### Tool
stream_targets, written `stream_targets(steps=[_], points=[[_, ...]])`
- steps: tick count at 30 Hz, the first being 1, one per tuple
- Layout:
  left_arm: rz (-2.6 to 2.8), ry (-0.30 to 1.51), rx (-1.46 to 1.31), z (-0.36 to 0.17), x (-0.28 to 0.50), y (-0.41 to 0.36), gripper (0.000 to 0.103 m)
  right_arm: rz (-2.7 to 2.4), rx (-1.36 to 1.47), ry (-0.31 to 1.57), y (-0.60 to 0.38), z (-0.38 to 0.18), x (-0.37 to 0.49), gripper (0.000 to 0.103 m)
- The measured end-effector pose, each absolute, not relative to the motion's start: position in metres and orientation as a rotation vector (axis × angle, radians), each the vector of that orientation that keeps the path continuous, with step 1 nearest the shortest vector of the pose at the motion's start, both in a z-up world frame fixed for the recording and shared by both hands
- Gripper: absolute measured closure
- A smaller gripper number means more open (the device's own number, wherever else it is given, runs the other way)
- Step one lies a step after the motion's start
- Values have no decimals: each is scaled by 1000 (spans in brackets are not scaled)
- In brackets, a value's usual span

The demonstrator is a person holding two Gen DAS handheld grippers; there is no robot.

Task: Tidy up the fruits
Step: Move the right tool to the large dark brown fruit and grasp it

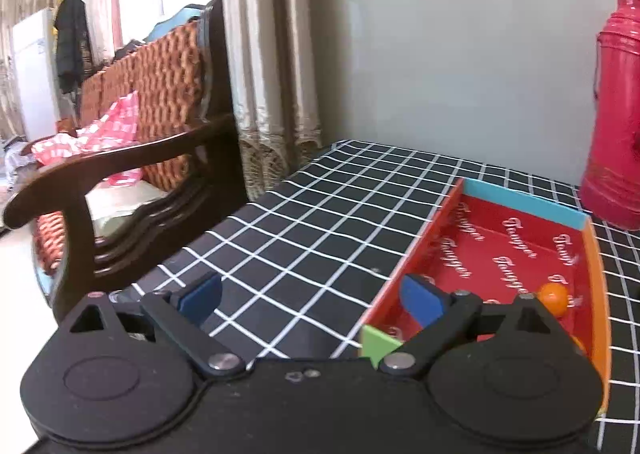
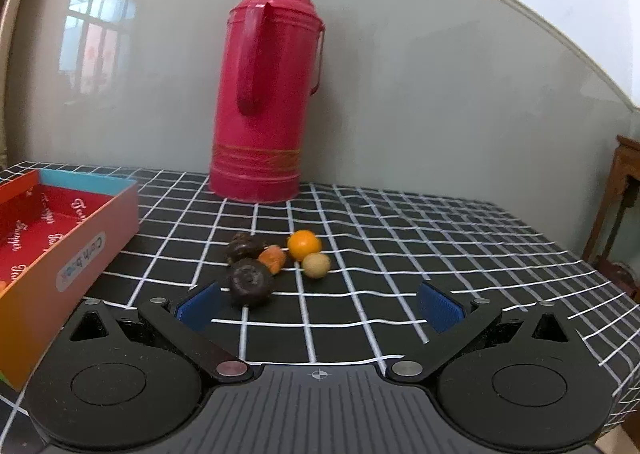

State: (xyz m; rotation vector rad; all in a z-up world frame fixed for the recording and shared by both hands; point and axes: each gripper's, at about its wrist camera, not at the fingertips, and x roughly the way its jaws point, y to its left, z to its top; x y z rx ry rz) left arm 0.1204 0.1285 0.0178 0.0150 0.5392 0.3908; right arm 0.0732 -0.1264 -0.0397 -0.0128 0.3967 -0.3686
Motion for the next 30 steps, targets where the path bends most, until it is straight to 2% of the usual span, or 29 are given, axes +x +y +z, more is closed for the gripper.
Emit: stream_targets(steps=[10, 11, 12, 14, 22, 25, 27, 30], points=[[442, 521, 9, 20, 120, 145, 11, -256, 132, 456, -143, -39, 97, 1], [444, 522, 8, 20, 120, 147, 11, -250, 139, 466, -144, -39, 100, 5], [447, 524, 8, 20, 120, 148, 11, -240, 149, 480, -146, -40, 104, 20], [452, 527, 4, 20, 121, 151, 11, -210, 176, 525, -148, -43, 116, 37], [470, 530, 3, 19, 121, 159, 11, -203, 210, 605, -157, -53, 160, 37], [477, 535, -3, 18, 122, 162, 11, -199, 220, 602, -160, -55, 162, 50], [480, 537, -9, 18, 122, 164, 11, -202, 218, 597, -159, -55, 162, 65], [480, 542, -14, 18, 122, 165, 11, -190, 223, 592, -158, -55, 161, 65]])
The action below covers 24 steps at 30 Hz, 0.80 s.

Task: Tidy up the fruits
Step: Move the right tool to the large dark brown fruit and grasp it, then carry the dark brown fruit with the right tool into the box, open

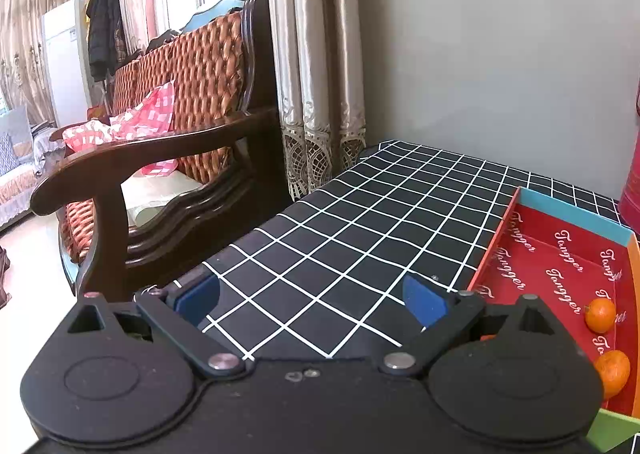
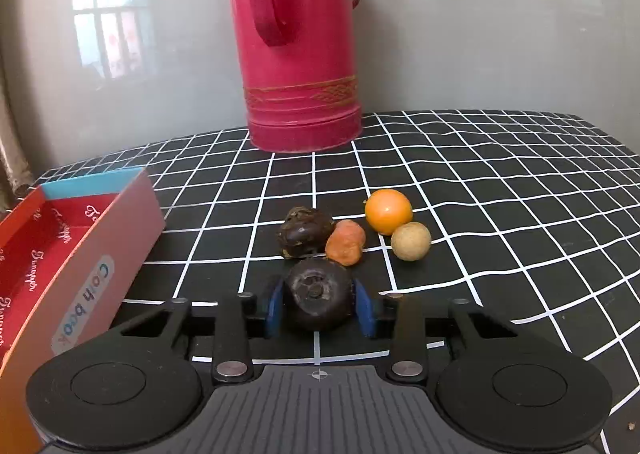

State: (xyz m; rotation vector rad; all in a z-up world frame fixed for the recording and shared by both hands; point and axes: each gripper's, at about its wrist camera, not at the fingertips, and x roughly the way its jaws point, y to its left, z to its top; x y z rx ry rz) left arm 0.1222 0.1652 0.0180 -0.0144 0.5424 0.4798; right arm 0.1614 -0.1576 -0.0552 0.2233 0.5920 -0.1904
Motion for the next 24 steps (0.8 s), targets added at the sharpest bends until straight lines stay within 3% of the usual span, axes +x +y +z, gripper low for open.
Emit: stream_targets(steps=[15, 24], points=[[511, 577, -58, 15, 124, 177, 10, 224, 167, 360, -97, -19, 117, 65], [543, 590, -66, 12, 123, 183, 10, 416, 85, 363, -51, -18, 112, 65]])
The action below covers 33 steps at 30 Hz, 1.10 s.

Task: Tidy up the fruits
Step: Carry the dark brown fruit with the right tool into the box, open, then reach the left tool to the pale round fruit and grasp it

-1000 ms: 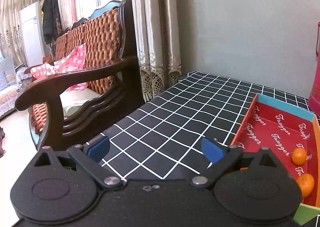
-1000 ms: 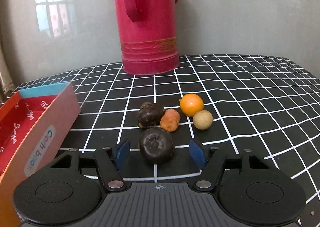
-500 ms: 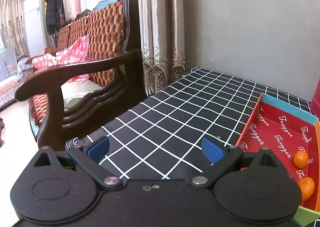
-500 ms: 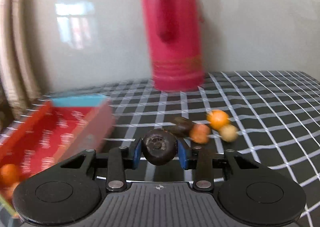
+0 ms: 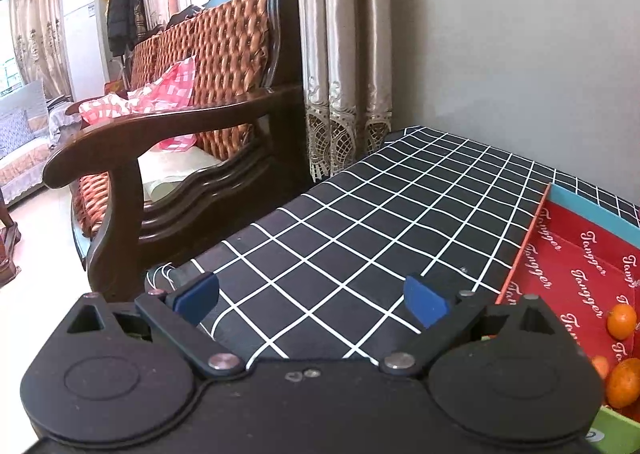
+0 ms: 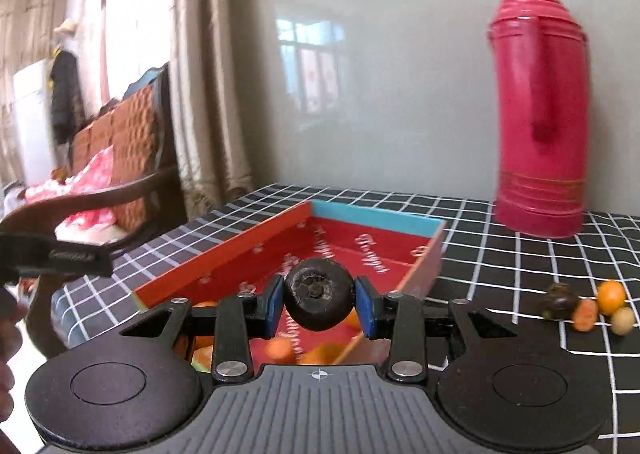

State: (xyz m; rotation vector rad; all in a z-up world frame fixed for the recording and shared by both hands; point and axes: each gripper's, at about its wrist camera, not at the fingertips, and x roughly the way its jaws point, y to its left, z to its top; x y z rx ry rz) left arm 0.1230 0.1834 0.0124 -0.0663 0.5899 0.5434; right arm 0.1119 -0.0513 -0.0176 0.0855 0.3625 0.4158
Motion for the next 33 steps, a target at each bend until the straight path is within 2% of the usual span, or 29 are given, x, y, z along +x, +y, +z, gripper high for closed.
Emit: stream_targets(steps=[5, 8, 9, 16, 21, 33], points=[[556, 594, -66, 12, 123, 187, 10, 459, 49, 372, -35, -20, 109, 62], [558, 597, -74, 12, 123, 188, 10, 435, 29, 350, -31, -22, 107, 31], [557, 598, -76, 12, 124, 188, 10, 418, 30, 328, -33, -20, 104, 28], [533, 599, -77, 12, 126, 180, 10, 276, 38, 262, -51, -13, 96, 25], [507, 587, -59, 14, 127, 167, 10, 138, 50, 226, -72, -8, 91, 11], [300, 487, 62, 21, 126, 87, 10, -299, 21, 209, -133, -9, 74, 3]])
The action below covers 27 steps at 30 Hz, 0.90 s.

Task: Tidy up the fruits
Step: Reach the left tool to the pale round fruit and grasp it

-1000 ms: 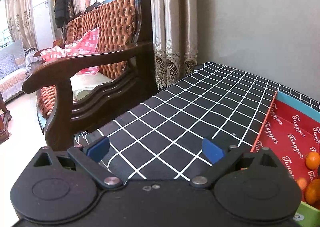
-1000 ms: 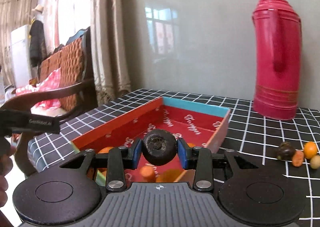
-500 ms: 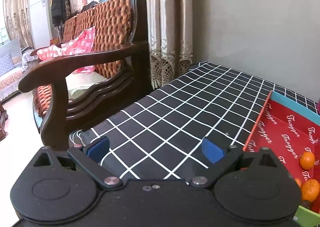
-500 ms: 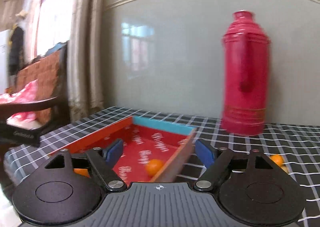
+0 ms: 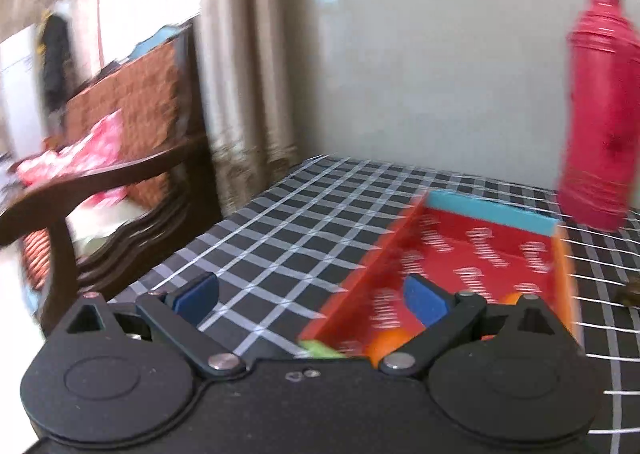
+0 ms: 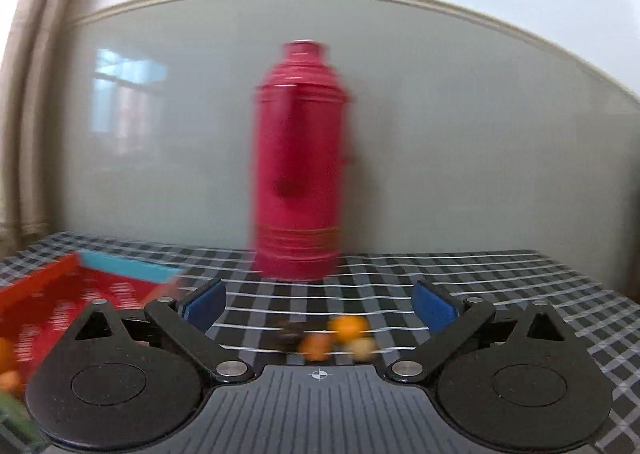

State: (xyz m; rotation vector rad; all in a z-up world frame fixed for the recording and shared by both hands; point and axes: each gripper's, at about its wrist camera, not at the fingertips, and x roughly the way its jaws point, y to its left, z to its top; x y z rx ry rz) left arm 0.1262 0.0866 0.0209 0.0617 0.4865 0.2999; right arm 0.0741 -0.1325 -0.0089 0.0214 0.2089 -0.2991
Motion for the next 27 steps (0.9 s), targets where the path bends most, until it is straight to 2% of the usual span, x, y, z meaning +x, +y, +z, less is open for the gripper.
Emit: stream_targets(steps=[10, 18, 21, 22, 27], points=[[-24, 499, 160, 12, 132, -14, 10, -691, -38, 216, -191, -14, 48, 0], [-124, 470, 270, -3, 140, -77, 13, -747, 37, 201, -229, -9, 14, 0], [-173, 480, 287, -9, 141, -95, 28, -739, 59, 185, -238, -6, 6, 0], [-195, 487, 294, -13, 143, -102, 36, -734, 67, 181, -239, -3, 6, 0], [-272, 477, 322, -22, 141, -135, 41, -739, 65, 158, -244, 4, 0, 0]])
